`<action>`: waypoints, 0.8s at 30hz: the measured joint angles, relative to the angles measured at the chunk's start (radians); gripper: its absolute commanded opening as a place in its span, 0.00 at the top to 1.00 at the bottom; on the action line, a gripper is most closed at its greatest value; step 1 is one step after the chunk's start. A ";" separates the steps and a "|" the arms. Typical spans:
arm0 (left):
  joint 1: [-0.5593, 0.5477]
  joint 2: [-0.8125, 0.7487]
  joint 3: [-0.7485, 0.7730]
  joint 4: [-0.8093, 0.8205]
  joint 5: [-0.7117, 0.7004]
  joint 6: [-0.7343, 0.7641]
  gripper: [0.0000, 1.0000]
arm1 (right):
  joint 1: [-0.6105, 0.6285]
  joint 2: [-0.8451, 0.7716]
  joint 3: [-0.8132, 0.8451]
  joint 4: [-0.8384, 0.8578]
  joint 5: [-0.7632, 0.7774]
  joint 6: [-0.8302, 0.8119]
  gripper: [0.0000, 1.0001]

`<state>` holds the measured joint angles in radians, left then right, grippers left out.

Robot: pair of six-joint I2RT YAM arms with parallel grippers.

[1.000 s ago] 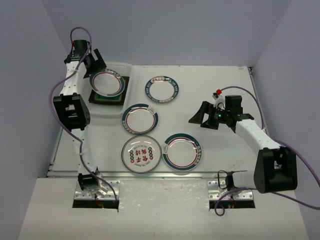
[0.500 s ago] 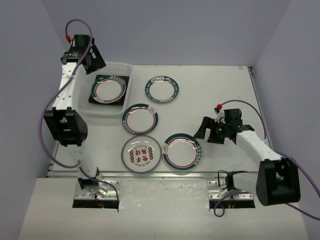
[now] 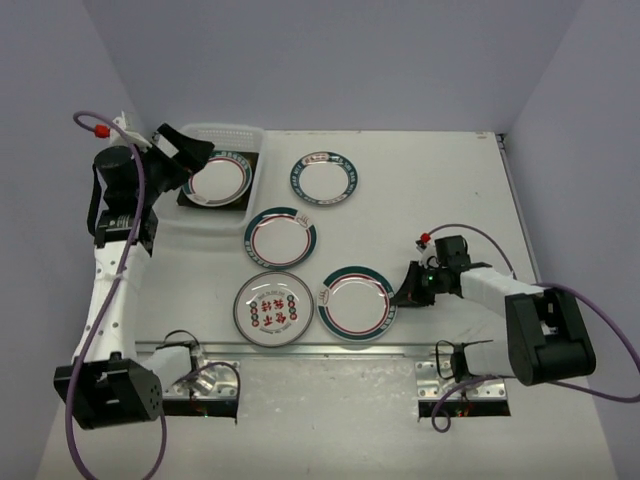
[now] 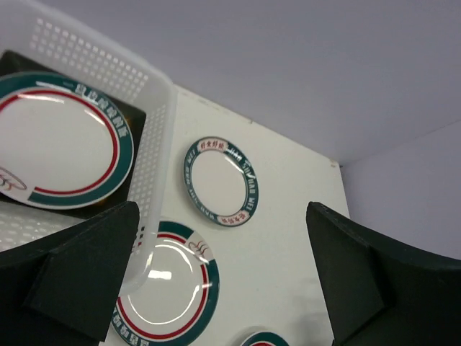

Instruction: Place the plates into the plastic bin on the countertop

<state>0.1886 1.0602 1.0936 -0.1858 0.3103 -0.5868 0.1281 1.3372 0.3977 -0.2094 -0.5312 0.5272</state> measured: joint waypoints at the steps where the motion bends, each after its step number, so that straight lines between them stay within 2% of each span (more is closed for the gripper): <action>1: 0.000 0.025 -0.023 0.013 0.028 -0.003 0.00 | 0.000 -0.003 0.000 0.002 0.001 0.001 1.00; 5: -0.041 0.096 -0.142 0.028 0.100 -0.024 0.00 | 0.004 -0.061 0.002 -0.004 0.039 0.007 1.00; 7: -0.118 0.123 -0.166 0.020 0.092 -0.026 0.00 | 0.006 -0.109 0.018 -0.023 0.084 0.015 1.00; 12: -0.390 0.163 -0.168 0.033 0.089 -0.022 0.00 | -0.001 -0.267 0.078 -0.041 0.178 0.035 1.00; 15: -0.470 0.161 -0.168 0.044 0.090 -0.010 0.00 | -0.023 -0.373 0.111 -0.042 0.194 0.048 1.00; 18: -0.485 0.161 -0.174 0.061 0.090 0.004 0.00 | -0.078 -0.427 0.159 -0.048 0.144 0.068 1.00; 24: -0.522 0.170 -0.235 0.151 0.126 -0.004 0.00 | -0.196 -0.419 0.220 0.039 -0.088 0.165 1.00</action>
<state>-0.3333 1.2302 0.8584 -0.0343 0.4359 -0.5912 -0.0680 0.9182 0.6182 -0.1705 -0.6188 0.6925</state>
